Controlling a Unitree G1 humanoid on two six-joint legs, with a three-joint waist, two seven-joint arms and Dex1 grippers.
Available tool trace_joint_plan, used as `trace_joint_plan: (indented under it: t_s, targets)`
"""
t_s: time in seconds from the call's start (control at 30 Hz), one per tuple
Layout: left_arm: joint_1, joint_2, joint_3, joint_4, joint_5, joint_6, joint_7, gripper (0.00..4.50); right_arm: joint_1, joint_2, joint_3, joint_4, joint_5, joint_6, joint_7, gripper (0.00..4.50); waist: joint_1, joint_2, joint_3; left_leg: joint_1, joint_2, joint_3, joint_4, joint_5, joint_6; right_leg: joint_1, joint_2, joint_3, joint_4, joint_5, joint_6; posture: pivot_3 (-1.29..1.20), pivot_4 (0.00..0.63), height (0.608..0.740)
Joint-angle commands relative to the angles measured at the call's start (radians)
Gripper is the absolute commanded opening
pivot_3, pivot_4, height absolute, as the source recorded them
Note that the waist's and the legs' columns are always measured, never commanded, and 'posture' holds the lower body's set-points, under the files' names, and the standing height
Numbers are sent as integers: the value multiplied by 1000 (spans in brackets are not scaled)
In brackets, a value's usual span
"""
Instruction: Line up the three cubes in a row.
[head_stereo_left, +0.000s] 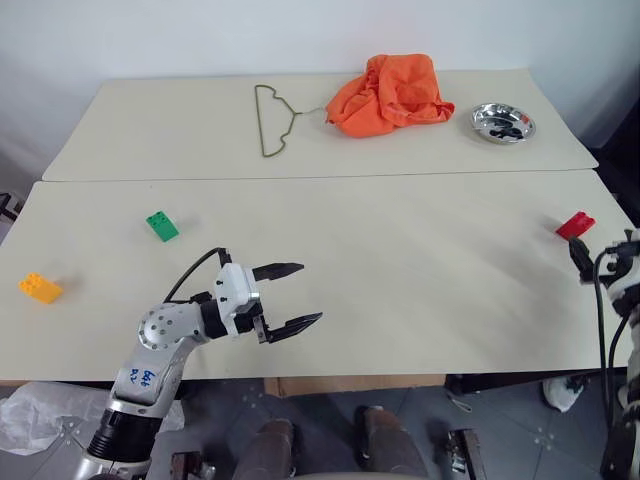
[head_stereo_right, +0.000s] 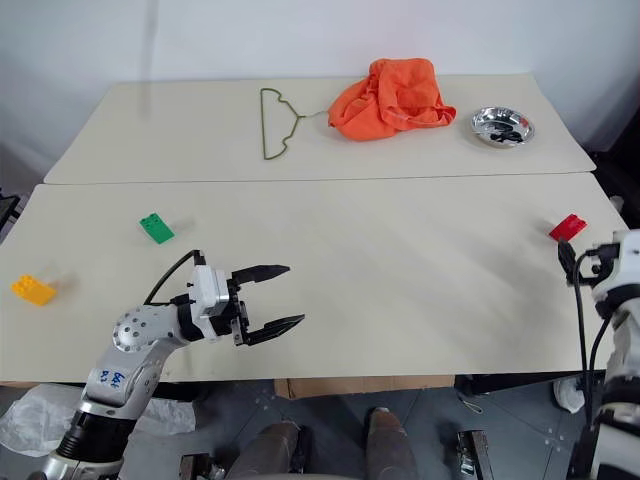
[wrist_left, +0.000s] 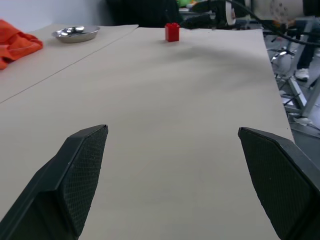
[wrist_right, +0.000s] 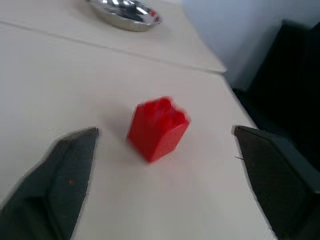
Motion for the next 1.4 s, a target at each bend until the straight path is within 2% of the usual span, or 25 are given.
trace_joint_plan:
  t_s: [0.03, 0.17, 0.43, 0.6, 0.87, 0.97, 1.2, 1.33, 1.4]
  targets:
    - [52, -5, 16, -73, 11, -13, 39, 4418, -148, -23, 31, 97, -42, 40, -90, 4500, -5, 0, 0, 0, 0, 0, 0, 0, 0, 0, 0, 0, 0, 0, 0, 0, 150, 740]
    - [89, -11, 20, -105, 16, -8, 70, 4418, -229, 11, 39, 127, -43, 79, -173, 4500, -4, 0, 0, -2, 0, -1, 0, 0, 0, -1, -1, 0, 0, 0, 0, 0, 150, 740]
    - [105, -11, 14, -132, 15, 5, 98, 4418, -202, 99, 64, 16, -102, 159, -497, 4500, 13, 0, 0, -3, 0, -1, 0, 0, 0, -2, -1, -1, -1, 0, 1, 0, 150, 740]
    - [93, -5, 15, -131, 12, 14, 95, 4418, -184, 147, 67, -31, -111, 205, -593, 4500, 11, 0, 0, -3, 0, -1, 0, 0, 0, -2, 0, 0, -1, 0, 1, 0, 150, 740]
    - [87, 4, 20, -129, 8, 19, 89, 4418, -157, 222, 26, -86, -62, 305, -666, 4500, 9, 0, 0, -3, 0, -1, 0, 0, 0, -2, 0, 0, 0, 0, 1, 0, 150, 740]
    - [81, 5, 21, -127, 7, 21, 88, 4500, -146, 235, 28, -99, -62, 294, -678, 3889, 9, 0, 0, -3, 0, -1, 1, 0, 0, -2, 0, 0, 0, 0, 1, 0, 150, 740]
    - [74, 2, 19, -119, 9, 18, 88, 4500, -128, 264, 21, -130, -49, 287, -692, 1533, 9, 0, 0, -3, 0, -1, 0, 0, 0, -2, 0, 0, 0, 0, 1, 0, 150, 740]
    - [80, -2, 22, -118, 12, 13, 94, 4500, -126, 266, 36, -125, -52, 279, -664, 1444, 8, 0, 0, -3, 0, -1, 0, 0, 0, -2, 0, 0, 0, 0, 1, 0, 150, 740]
    - [87, -4, 24, -120, 14, 10, 99, 4500, -129, 266, 41, -131, -36, 258, -596, 1444, 8, 0, 0, -3, 0, -1, 0, 0, 0, -2, 0, 0, 0, 0, 1, 0, 150, 740]
